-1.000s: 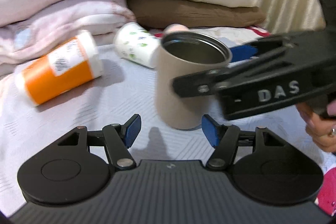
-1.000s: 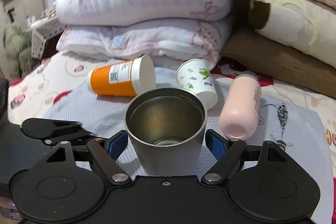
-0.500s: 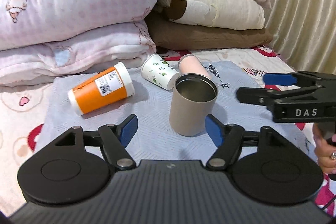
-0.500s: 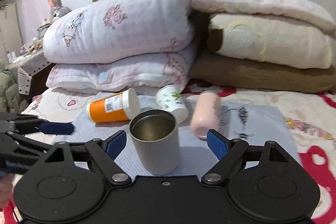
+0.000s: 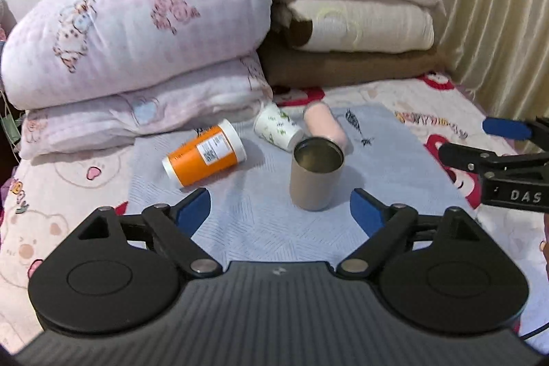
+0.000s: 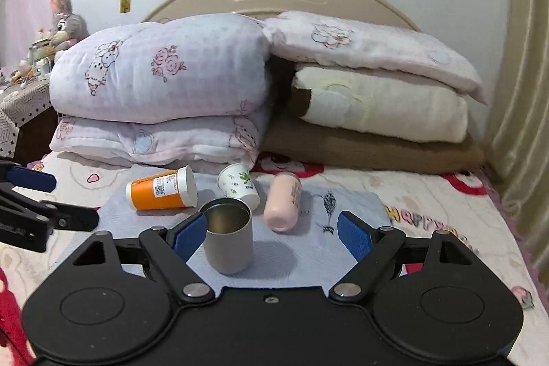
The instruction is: Flip cup upright
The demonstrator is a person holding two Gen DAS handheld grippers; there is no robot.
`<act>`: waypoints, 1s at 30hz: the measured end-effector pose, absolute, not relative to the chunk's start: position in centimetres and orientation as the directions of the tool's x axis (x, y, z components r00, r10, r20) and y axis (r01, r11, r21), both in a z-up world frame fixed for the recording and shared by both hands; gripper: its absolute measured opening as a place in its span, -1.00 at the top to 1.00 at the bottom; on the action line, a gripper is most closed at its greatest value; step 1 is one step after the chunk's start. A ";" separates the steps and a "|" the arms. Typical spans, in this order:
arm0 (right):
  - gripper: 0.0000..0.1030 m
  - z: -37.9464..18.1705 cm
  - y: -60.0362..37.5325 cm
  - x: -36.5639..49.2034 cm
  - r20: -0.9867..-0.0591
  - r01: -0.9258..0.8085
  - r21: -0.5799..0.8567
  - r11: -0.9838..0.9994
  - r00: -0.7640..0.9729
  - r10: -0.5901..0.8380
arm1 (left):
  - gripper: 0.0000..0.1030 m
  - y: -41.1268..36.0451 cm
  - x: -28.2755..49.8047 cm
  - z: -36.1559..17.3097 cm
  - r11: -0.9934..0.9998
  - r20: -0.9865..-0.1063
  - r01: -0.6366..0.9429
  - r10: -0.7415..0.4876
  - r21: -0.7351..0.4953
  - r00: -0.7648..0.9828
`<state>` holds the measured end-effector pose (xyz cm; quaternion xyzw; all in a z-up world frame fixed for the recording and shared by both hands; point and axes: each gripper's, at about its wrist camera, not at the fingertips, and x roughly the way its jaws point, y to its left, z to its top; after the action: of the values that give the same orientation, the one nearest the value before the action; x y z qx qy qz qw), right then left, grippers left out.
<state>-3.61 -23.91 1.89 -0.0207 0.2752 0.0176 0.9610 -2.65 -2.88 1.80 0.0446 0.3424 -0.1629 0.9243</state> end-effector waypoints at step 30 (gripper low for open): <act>-0.94 4.9 -23.2 -5.2 -0.691 0.054 -0.001 0.999 0.722 -0.040 | -0.98 0.0 -4.3 3.0 0.988 -0.752 0.151 -0.068 0.042 0.656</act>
<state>-5.22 -23.21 4.91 0.0094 0.3722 -0.0252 0.9278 -4.28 -0.02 3.05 0.0501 0.4105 -0.0602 0.9085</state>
